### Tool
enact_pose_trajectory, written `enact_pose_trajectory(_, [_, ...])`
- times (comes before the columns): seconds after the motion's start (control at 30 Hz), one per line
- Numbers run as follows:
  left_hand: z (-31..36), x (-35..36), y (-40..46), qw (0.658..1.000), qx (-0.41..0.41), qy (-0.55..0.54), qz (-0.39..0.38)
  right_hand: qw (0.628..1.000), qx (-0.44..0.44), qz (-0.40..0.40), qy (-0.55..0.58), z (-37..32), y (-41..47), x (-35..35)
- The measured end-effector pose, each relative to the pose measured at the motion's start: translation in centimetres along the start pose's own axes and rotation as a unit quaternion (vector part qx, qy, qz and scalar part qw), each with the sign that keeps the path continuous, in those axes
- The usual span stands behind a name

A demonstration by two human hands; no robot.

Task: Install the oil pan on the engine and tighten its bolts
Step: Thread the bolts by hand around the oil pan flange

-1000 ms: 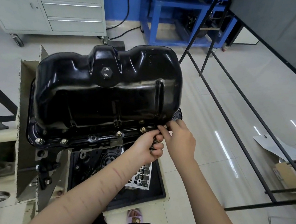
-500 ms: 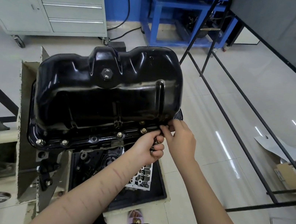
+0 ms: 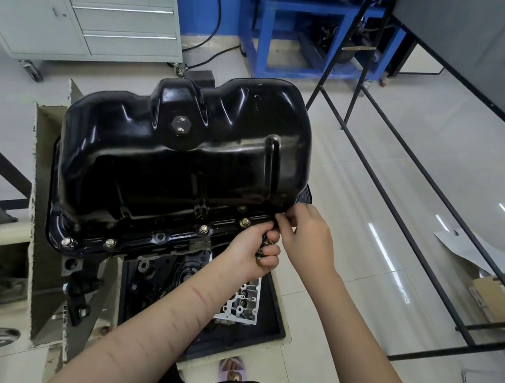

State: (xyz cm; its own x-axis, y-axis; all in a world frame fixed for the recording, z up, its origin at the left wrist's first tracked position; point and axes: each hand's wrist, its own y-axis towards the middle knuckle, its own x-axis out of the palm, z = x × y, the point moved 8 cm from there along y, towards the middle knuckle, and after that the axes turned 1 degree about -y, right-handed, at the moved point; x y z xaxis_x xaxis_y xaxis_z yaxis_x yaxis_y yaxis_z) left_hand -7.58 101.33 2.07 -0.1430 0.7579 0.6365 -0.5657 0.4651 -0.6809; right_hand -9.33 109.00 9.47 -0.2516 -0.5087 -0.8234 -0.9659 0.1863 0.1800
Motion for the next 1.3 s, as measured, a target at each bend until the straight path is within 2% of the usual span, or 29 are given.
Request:
enact_pose_trajectory(0.23, [0.0, 0.0, 0.0, 1.000, 0.001, -0.001, 0.004, 1.000, 0.020, 0.009, -0.013, 0.3, 0.0, 0.1])
enact_pose_trajectory(0.47, [0.0, -0.1, 0.2, 1.000, -0.002, -0.003, 0.007, 0.996, 0.033, 0.009, -0.078, 0.4, 0.4, 0.0])
enact_pose_trajectory(0.63, [0.0, -0.2, 0.2, 1.000, -0.003, 0.010, 0.011, 0.999, 0.022, -0.002, -0.028, 0.4, -0.1, -0.1])
enact_pose_trajectory(0.83, [0.0, -0.1, 0.0, 1.000, -0.006, 0.002, 0.007, 0.996, 0.026, -0.003, -0.085, 0.3, 0.5, -0.1])
enact_pose_trajectory(1.0, [0.0, 0.0, -0.1, 1.000, -0.001, 0.007, 0.010, 1.000, 0.010, -0.019, -0.022, 0.8, 0.1, -0.1])
enact_pose_trajectory(1.2, [0.0, 0.2, -0.4, 1.000, 0.015, -0.003, 0.010, 0.998, 0.012, -0.023, -0.050, 1.0, 0.4, -0.1])
enact_pose_trajectory(1.3, [-0.3, 0.3, -0.4, 1.000, 0.015, -0.022, 0.000, 0.999, 0.005, 0.008, 0.033, 1.5, -0.3, -1.4])
